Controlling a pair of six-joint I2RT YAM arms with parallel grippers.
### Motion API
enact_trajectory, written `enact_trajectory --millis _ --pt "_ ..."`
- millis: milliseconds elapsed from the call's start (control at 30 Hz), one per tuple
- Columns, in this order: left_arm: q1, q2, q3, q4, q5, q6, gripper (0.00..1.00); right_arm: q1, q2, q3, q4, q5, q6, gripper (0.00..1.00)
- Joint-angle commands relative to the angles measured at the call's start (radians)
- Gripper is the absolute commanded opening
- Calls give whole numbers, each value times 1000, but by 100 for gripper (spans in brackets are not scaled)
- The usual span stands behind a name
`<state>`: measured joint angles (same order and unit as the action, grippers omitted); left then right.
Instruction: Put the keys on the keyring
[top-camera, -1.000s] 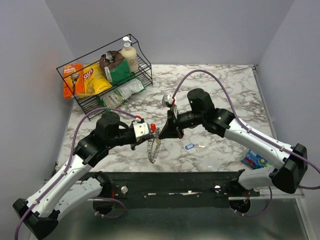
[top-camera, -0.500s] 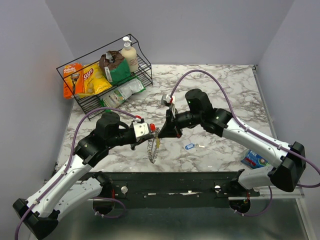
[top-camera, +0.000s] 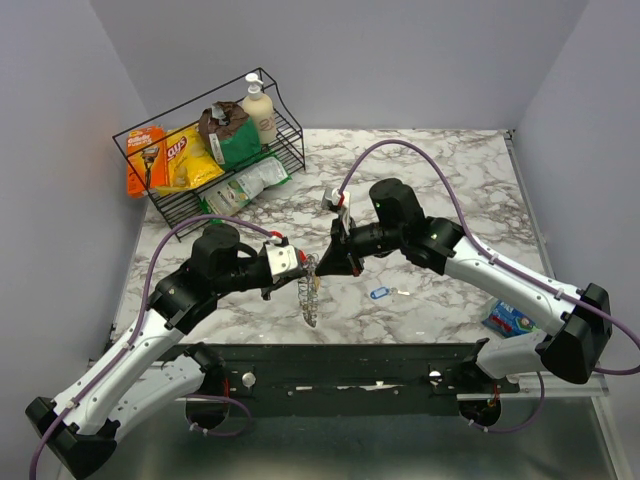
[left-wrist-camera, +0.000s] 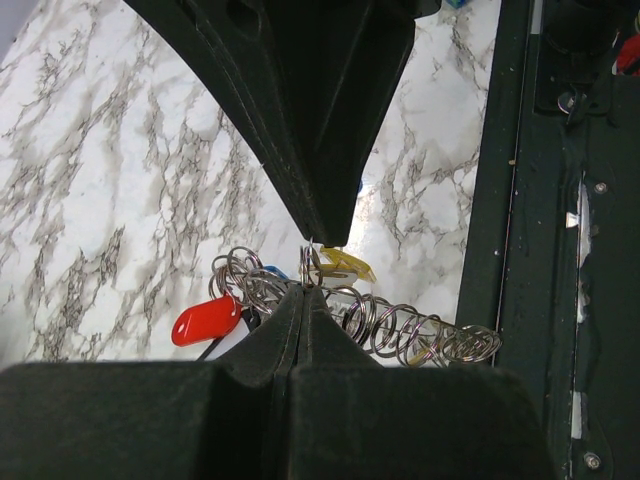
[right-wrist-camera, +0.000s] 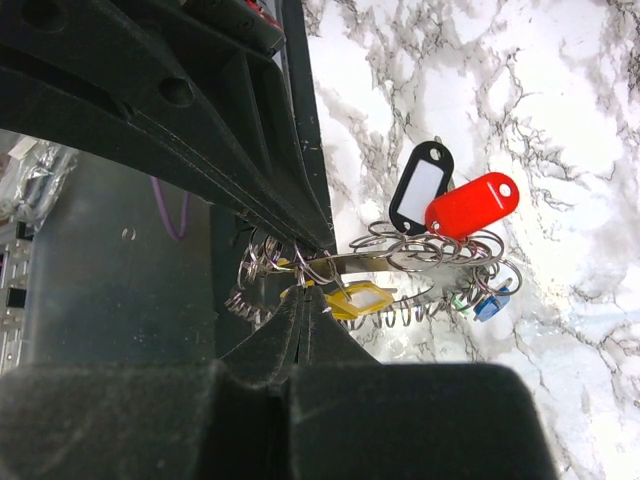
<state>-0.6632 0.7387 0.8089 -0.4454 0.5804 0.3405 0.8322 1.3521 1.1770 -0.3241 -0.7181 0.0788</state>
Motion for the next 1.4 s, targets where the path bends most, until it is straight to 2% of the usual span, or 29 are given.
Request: enact_trajectory --millis 0,367,933,1367 --pt "-3 -28 4 53 48 3 0 4 8 29 20 54 7 0" --pt "-4 -15 9 50 65 0 0 5 -11 46 23 75 10 0" --pt "-3 -7 7 47 32 -1 0 4 -45 29 45 12 -16 0" --pt "-4 -18 6 54 47 -3 0 4 -10 36 20 101 -10 0"
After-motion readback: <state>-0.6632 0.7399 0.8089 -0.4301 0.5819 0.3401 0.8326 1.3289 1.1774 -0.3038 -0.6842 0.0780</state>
